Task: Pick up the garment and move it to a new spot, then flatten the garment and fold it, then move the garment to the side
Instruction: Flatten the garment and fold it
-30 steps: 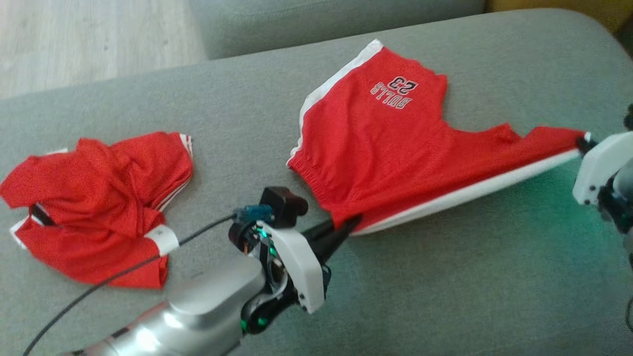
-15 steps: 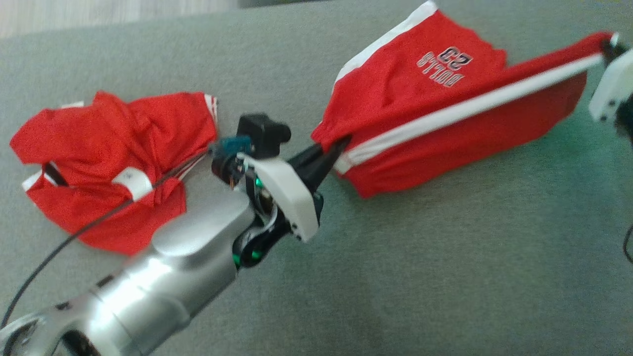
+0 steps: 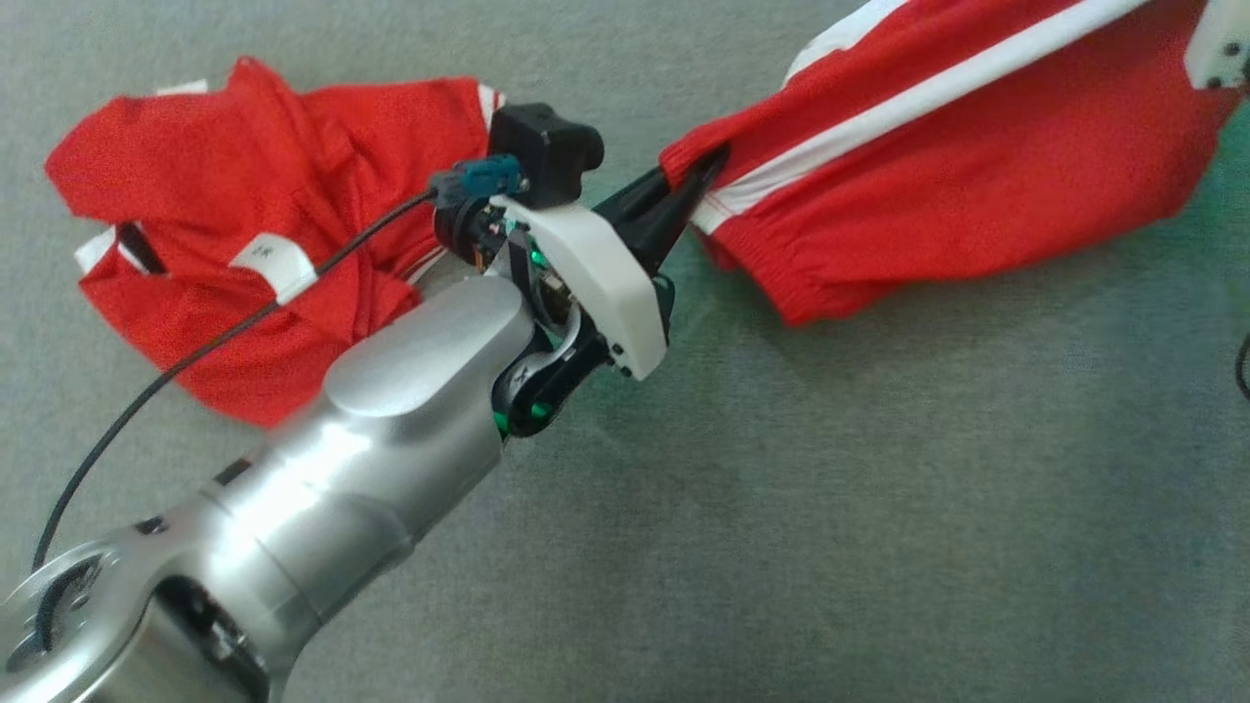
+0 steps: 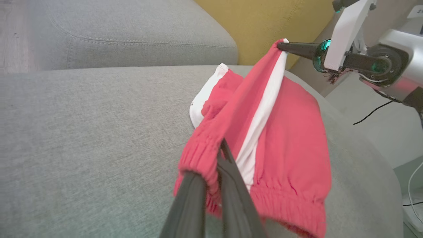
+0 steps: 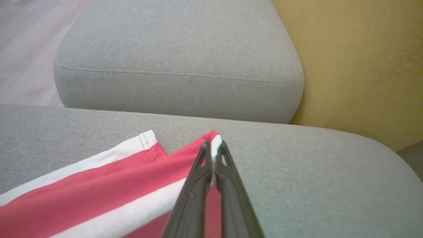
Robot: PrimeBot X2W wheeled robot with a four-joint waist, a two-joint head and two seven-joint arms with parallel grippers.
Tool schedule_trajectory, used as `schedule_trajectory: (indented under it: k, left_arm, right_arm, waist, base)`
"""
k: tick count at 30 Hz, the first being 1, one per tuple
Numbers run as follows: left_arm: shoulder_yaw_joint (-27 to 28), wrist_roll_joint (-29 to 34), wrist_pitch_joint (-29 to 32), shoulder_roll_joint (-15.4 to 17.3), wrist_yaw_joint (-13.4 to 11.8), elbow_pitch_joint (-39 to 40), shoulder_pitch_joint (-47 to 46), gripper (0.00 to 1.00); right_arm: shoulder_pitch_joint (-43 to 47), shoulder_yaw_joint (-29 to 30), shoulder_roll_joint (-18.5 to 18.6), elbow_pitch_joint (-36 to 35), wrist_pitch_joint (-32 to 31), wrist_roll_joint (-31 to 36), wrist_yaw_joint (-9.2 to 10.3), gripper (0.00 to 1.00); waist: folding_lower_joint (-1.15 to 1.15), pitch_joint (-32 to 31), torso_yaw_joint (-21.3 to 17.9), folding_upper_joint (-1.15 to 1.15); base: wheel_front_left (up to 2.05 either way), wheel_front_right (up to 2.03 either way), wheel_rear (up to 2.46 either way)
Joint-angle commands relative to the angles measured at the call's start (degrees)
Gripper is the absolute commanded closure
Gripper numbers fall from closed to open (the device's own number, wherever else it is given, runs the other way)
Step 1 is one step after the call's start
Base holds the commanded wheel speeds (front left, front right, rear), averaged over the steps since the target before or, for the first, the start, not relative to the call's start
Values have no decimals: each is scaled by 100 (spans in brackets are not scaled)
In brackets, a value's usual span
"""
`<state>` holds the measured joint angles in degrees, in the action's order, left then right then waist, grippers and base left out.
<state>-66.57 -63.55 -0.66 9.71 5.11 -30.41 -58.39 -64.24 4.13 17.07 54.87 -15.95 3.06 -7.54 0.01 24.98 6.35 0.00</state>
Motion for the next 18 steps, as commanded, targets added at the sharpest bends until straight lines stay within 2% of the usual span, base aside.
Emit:
schedule_trajectory:
  k: [1, 13, 14, 15, 16, 17, 18]
  left_arm:
    - [210, 29, -78, 17, 29, 18, -299, 100]
    - [62, 65, -227, -304, 167, -393, -466, 100]
    - [49, 65, -237, -319, 173, -420, -471, 97]
    - [41, 68, -254, -331, 178, -452, -478, 78]
    - [41, 68, -254, -331, 178, -452, -478, 78]
    - [37, 79, -281, -340, 179, -490, -487, 60]
    - [33, 91, -307, -350, 180, -533, -493, 28]
  right_arm:
    - [-259, 8, -81, -100, 109, 152, 5, 100]
    - [-570, 334, -146, 469, 701, 705, 5, 100]
    - [-588, 357, -143, 523, 731, 720, 5, 100]
    - [-607, 347, -145, 563, 787, 747, 5, 27]
    - [-607, 347, -145, 563, 787, 747, 5, 27]
    - [-625, 387, -130, 605, 828, 757, 5, 0]
    - [-641, 387, -138, 646, 886, 773, 5, 0]
  waist:
    - [-1, 209, 180, 0]
    - [-1, 431, 420, 0]
    - [-1, 434, 428, 0]
    - [-1, 436, 435, 0]
    - [-1, 436, 435, 0]
    - [-1, 437, 436, 0]
    - [-1, 433, 438, 0]
  base:
    - [0, 0, 0]
    - [0, 0, 0]
    - [0, 0, 0]
    - [0, 0, 0]
    - [0, 0, 0]
    - [0, 0, 0]
    - [0, 0, 0]
